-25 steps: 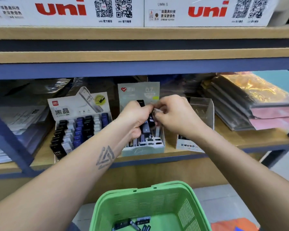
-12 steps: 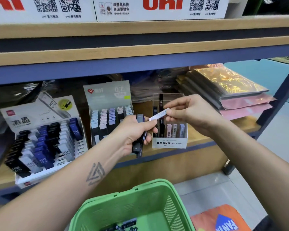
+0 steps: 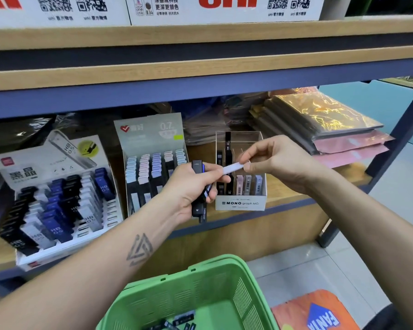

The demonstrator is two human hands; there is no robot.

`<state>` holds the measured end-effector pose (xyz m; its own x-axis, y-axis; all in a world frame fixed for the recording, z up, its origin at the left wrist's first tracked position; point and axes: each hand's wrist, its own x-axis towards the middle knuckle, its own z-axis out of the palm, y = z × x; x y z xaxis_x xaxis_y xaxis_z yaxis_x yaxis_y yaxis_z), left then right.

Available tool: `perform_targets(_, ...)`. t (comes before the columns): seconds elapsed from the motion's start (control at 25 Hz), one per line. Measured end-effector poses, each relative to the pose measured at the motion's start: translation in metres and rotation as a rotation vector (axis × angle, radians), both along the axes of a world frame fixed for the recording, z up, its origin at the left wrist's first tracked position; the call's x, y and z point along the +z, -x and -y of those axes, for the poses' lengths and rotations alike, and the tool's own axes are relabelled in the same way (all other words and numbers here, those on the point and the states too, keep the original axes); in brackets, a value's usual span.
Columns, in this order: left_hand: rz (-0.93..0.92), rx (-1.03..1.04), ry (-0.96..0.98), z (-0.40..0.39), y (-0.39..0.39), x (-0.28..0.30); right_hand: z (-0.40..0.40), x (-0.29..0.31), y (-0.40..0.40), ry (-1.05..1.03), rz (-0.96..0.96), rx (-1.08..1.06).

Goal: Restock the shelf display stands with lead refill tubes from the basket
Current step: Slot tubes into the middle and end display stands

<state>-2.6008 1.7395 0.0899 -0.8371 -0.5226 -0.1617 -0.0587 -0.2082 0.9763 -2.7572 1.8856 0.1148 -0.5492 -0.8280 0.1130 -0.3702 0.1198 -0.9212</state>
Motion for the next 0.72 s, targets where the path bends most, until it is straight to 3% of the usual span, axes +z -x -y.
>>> perform_targets(0.28, -0.004, 0.04, 0.14, 0.001, 0.001, -0.003, 0.001, -0.001, -0.002, -0.005, -0.038, 0.042)
perform_targets(0.44, -0.037, 0.037, 0.074, 0.0, 0.004, 0.002, 0.004, 0.002, -0.013, -0.066, -0.338, 0.074)
perform_targets(0.6, -0.009, 0.02, -0.176, -0.003, 0.009, 0.005, -0.003, 0.003, -0.007, 0.106, -0.134, 0.026)
perform_targets(0.72, 0.05, -0.052, -0.255, -0.006, 0.01, 0.002, -0.005, 0.001, -0.005, 0.151, -0.076, -0.01)
